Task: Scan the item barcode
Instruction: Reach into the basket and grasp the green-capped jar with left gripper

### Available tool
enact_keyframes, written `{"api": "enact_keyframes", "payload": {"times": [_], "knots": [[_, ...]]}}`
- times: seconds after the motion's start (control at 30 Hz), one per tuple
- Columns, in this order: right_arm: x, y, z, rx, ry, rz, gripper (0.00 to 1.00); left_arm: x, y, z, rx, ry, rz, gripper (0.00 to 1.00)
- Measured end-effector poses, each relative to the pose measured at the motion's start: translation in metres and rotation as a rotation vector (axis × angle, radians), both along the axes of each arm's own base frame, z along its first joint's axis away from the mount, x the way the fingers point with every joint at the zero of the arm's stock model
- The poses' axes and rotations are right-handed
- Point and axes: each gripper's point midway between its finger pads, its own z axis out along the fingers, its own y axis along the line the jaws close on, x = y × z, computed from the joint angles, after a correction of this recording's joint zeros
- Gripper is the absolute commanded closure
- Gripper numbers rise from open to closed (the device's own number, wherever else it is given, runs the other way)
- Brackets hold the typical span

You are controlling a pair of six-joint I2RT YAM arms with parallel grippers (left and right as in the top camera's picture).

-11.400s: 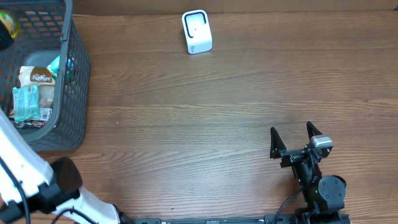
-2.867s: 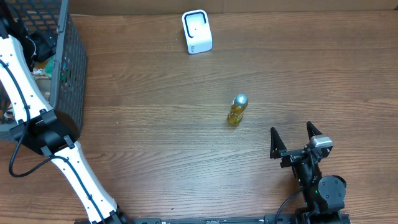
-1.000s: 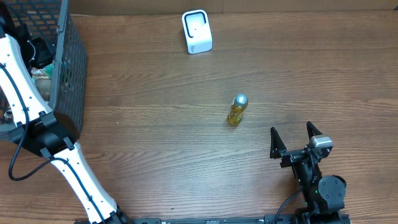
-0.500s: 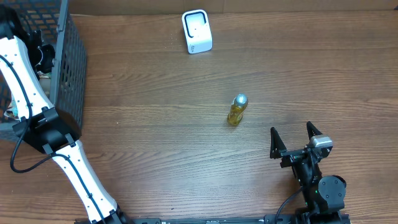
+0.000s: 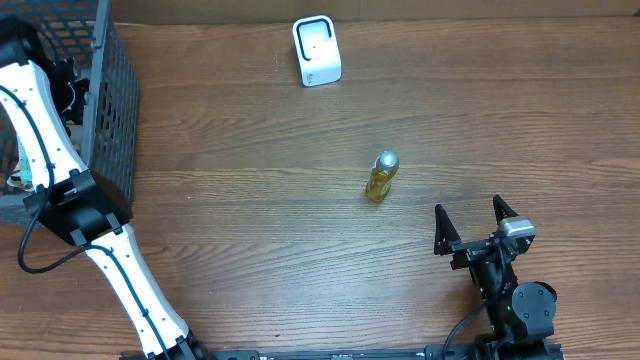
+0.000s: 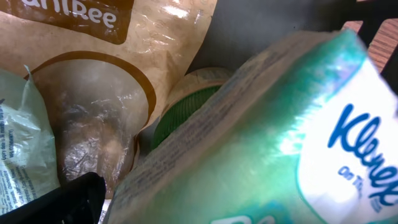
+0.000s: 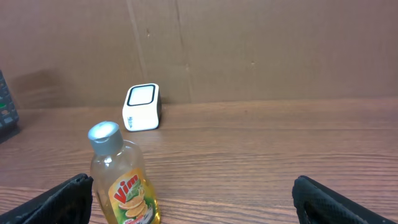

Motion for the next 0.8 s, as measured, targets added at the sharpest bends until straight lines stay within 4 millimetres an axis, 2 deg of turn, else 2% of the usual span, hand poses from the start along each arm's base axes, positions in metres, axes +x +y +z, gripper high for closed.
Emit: {"api": "enact_keyframes", "payload": {"times": [0.07, 0.17, 0.4, 0.6, 0.8], "knots": [[0.000, 0.000, 0.000, 0.000, 0.000, 0.000, 0.00, 0.002, 0.001, -0.001, 0.002, -0.004, 0.000, 0.00], [0.000, 0.000, 0.000, 0.000, 0.000, 0.000, 0.00, 0.004, 0.002, -0.007, 0.001, -0.003, 0.000, 0.05], [0.000, 0.000, 0.000, 0.000, 0.000, 0.000, 0.00, 0.001, -0.003, -0.024, -0.031, 0.035, -0.003, 0.22], [0.000, 0.000, 0.000, 0.000, 0.000, 0.000, 0.00, 0.000, -0.005, -0.027, -0.040, 0.040, -0.003, 0.36], [0.000, 0.000, 0.000, 0.000, 0.000, 0.000, 0.00, 0.000, -0.004, -0.027, -0.037, 0.042, -0.003, 0.37]]}}
